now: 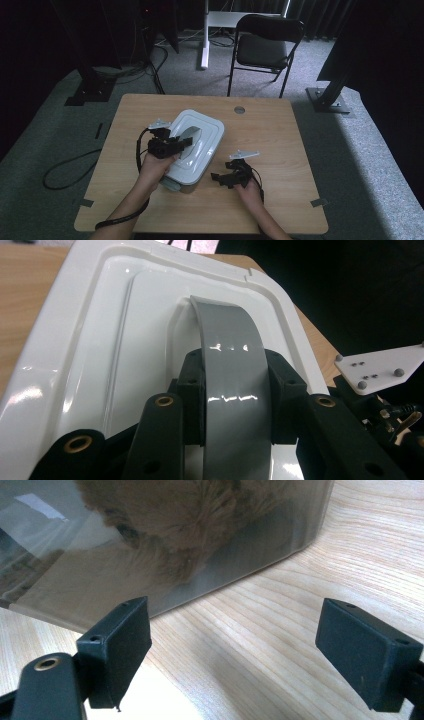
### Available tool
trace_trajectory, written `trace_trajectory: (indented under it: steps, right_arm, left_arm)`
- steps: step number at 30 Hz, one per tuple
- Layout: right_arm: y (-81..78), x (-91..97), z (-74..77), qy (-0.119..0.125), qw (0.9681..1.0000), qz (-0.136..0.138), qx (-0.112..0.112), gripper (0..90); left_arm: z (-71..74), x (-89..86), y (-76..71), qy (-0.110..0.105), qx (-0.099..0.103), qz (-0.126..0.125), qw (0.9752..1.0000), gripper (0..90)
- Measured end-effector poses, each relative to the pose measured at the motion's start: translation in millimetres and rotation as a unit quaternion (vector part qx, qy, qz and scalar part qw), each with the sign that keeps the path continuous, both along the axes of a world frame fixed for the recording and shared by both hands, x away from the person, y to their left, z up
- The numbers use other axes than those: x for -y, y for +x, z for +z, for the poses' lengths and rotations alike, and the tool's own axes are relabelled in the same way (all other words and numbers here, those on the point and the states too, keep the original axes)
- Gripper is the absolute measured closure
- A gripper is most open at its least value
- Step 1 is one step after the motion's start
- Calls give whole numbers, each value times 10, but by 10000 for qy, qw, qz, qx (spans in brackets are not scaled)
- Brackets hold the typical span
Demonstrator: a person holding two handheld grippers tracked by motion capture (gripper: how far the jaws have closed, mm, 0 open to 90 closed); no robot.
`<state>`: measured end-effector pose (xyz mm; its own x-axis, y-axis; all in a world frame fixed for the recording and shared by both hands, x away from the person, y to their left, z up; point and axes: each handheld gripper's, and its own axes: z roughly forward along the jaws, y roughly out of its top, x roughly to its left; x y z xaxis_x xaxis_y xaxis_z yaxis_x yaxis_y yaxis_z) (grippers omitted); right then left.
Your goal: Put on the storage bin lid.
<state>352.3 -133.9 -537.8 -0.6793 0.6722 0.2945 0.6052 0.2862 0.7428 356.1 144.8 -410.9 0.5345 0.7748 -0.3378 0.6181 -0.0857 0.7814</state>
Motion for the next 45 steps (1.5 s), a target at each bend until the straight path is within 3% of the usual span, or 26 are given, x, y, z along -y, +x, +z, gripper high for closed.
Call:
trace_trajectory:
  steps: [5,11,15,21,36,37,40,43,45]
  right_arm:
    - [2,5,-3,16,10000,-2,-12,138]
    - [2,16,-5,15,10000,-3,-33,138]
    - [8,32,-13,27,10000,-16,-64,138]
    - [5,42,-9,56,10000,-26,-59,138]
    - [-5,45,-15,37,10000,-14,-66,138]
    - [-5,45,-14,41,10000,-13,-70,138]
    - [-1,53,-10,49,10000,-19,-64,138]
    - [3,67,-5,71,10000,-45,-45,138]
    - [6,76,-3,81,9999,-60,-50,138]
  left_arm:
    - [-26,-6,-1,-40,-87,-97,9999,673]
    - [-58,-36,-3,23,-68,-23,10000,671]
    - [-87,-57,24,14,-192,-109,9998,669]
    - [-98,-61,70,130,-186,-200,9995,664]
    - [-148,56,63,745,30,-349,9966,649]
    - [-147,72,63,724,47,-452,9963,618]
    - [-130,132,44,888,184,-641,9938,370]
    - [-95,136,36,843,176,-670,9940,267]
    - [-68,142,19,943,276,-511,9938,230]
